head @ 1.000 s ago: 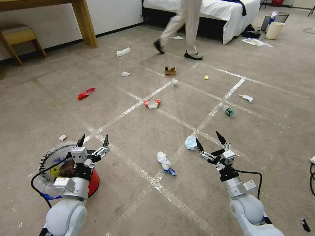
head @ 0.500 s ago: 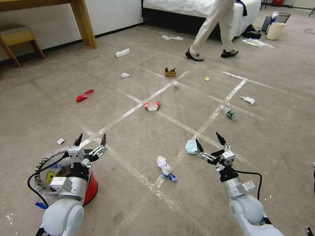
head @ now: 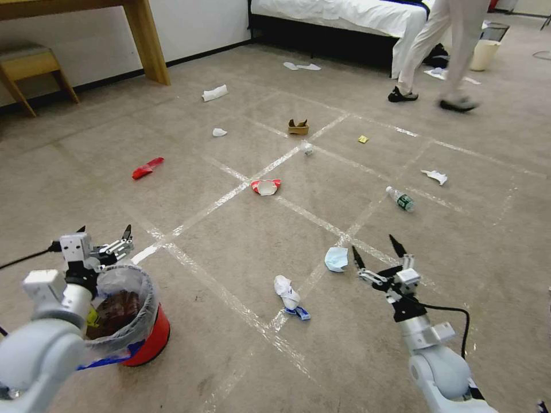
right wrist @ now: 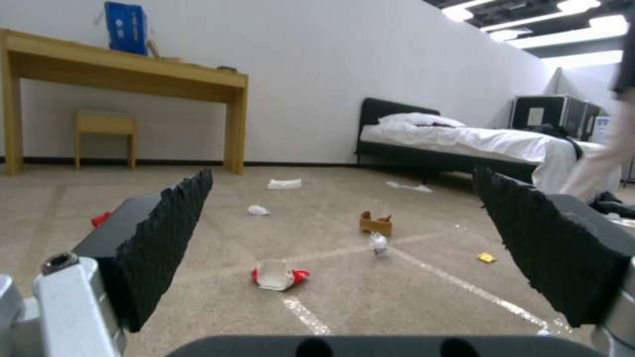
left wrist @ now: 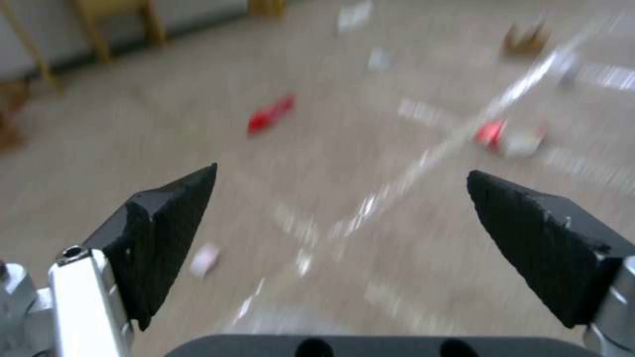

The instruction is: Pick up the trash bin and place the garbage on the floor into it.

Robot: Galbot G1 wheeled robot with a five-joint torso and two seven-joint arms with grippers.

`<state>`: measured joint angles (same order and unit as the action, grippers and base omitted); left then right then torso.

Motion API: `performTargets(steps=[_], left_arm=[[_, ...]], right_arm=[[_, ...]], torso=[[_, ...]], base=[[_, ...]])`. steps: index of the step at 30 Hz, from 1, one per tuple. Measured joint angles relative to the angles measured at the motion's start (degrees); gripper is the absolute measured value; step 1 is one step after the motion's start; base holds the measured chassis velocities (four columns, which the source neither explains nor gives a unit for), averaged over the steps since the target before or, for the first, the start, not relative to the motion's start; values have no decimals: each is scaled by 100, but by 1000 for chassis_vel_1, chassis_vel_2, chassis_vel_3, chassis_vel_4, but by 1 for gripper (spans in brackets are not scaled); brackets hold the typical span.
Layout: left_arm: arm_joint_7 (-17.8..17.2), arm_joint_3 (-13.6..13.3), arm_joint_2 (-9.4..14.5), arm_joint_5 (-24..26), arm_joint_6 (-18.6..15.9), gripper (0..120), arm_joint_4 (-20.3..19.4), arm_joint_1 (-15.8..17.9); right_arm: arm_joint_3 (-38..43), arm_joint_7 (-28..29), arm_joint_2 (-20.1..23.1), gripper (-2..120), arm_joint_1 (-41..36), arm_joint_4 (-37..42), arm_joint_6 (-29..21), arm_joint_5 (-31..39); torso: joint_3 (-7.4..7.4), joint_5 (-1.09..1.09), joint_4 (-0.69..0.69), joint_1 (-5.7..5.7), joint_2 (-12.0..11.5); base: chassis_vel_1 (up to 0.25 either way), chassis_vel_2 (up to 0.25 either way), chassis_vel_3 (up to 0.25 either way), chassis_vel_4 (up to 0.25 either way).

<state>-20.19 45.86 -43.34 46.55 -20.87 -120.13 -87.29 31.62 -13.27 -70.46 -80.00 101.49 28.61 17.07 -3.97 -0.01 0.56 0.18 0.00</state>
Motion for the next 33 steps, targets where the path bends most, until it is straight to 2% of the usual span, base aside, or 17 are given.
performTargets(steps=[1,2,4,5,7,8,11,12,13,15,19,21,26,28,30,33], left_arm=[[-103,58,165,328,-239,100,90,-23],[-103,58,165,328,-239,100,90,-23],[-110,146,501,634,-448,100,428,-31],[-110,146,501,634,-448,100,428,-31],[-49,168,738,952,-693,100,672,-29],[-49,168,738,952,-693,100,672,-29],[42,178,945,1176,-1153,100,954,-60],[86,160,1073,1268,-1329,100,1155,-74],[86,160,1073,1268,-1329,100,1155,-74],[126,117,1285,1402,-1454,100,1537,-69],[202,148,1459,1531,-1575,100,1778,-57],[248,161,1626,1552,-1679,100,2046,-53],[296,56,1758,1814,-1767,100,2267,0],[298,21,1760,1896,-1776,100,2312,29],[305,-35,1747,2183,-1775,100,2356,76],[307,-39,1744,2224,-1775,100,2354,78]], right_arm=[[15,-1,21,100,1,5,3,13],[15,-1,21,100,1,5,3,13],[103,-15,71,100,-33,21,15,70],[103,-15,71,100,-33,21,15,70],[203,-28,104,100,-81,18,57,105],[203,-28,104,100,-81,18,57,105],[223,-37,123,100,-79,-60,102,118],[215,-39,124,100,-66,-89,111,119],[215,-39,124,100,-66,-89,111,119],[193,-42,128,100,-42,-122,112,139],[192,-46,137,100,-14,-188,127,153],[197,-61,144,100,11,-267,150,180],[192,-84,148,100,47,-325,155,203],[186,-86,148,100,56,-340,155,203],[177,-91,138,100,76,-366,155,200],[177,-92,137,100,77,-370,155,199]], torso=[[0,0,-3,0,0],[0,0,-3,0,0],[0,-1,-2,0,0],[0,-1,-2,0,0],[0,0,1,0,0],[0,0,1,0,0],[0,0,0,0,0],[0,0,-2,0,0],[0,0,-2,0,0],[0,-1,-2,0,0],[-1,0,-2,0,0],[0,1,0,0,0],[0,1,-1,0,0],[0,1,-1,0,0],[0,0,-1,0,0],[0,1,-1,0,0]], base=[[0,0,0,0],[0,0,0,0],[0,0,0,0],[0,0,0,0],[0,0,0,0],[0,0,0,0],[0,0,0,0],[0,0,0,0],[0,0,0,0],[0,0,0,0],[0,0,0,0],[0,0,0,0],[0,0,0,0],[0,0,0,0],[0,0,0,0],[0,0,0,0]])
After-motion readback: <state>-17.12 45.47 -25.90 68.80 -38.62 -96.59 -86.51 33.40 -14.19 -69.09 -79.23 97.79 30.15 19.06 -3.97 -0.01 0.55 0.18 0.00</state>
